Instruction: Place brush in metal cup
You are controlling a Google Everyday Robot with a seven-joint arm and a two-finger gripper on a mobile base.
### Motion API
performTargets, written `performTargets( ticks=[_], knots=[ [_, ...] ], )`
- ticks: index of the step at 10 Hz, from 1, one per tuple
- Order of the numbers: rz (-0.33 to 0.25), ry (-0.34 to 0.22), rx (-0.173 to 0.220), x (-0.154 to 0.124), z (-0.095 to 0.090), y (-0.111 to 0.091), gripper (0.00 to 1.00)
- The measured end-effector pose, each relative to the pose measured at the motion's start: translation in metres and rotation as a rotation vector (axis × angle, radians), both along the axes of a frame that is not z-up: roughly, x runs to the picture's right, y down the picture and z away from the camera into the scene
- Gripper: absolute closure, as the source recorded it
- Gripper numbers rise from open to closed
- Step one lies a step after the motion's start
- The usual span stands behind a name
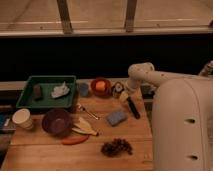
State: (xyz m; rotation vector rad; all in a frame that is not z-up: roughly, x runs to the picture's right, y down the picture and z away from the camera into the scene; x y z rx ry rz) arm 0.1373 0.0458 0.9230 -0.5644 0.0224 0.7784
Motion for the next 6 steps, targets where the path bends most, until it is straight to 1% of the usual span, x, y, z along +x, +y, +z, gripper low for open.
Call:
performTargets(
  ticks=[6],
  knots=[
    [0.001,0.000,-0.001,0.0003,0.0003,0.0007,0.20]
  ],
)
